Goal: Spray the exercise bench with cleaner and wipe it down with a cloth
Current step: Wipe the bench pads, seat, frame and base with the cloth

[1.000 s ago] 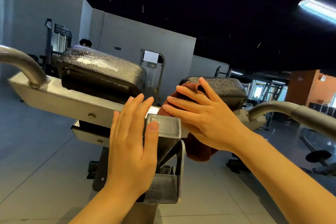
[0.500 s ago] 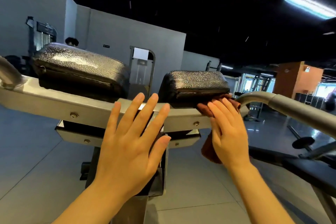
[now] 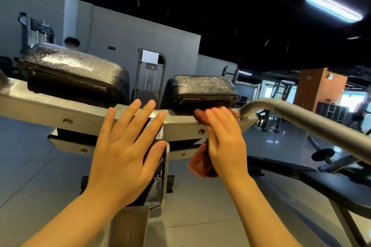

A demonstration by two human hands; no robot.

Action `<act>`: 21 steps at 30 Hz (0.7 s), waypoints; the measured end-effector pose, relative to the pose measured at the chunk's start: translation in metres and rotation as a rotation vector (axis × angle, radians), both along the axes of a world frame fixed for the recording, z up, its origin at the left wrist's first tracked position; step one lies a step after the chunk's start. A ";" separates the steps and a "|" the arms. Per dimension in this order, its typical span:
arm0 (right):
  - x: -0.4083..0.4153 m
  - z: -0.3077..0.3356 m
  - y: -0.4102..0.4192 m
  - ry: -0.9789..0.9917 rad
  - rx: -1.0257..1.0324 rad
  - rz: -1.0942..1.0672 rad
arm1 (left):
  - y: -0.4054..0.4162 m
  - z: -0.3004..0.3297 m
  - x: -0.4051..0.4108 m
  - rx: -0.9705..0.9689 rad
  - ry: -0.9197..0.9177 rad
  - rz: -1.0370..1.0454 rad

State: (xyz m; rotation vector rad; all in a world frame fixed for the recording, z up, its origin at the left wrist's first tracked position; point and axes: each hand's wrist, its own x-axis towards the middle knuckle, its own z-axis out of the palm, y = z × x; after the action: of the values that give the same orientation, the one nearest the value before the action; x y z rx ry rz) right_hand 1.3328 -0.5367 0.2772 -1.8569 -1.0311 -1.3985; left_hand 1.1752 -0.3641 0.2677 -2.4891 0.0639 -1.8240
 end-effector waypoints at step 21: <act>-0.174 0.008 0.038 0.155 -0.052 0.511 | -0.047 0.038 -0.097 -1.051 -0.023 -0.926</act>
State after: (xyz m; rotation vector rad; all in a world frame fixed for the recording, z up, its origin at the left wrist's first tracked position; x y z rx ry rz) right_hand 1.1593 -0.4991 0.2856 -1.5546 -1.3493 -0.9209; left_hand 1.0782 -0.4110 0.3054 -3.5092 0.4195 -2.7522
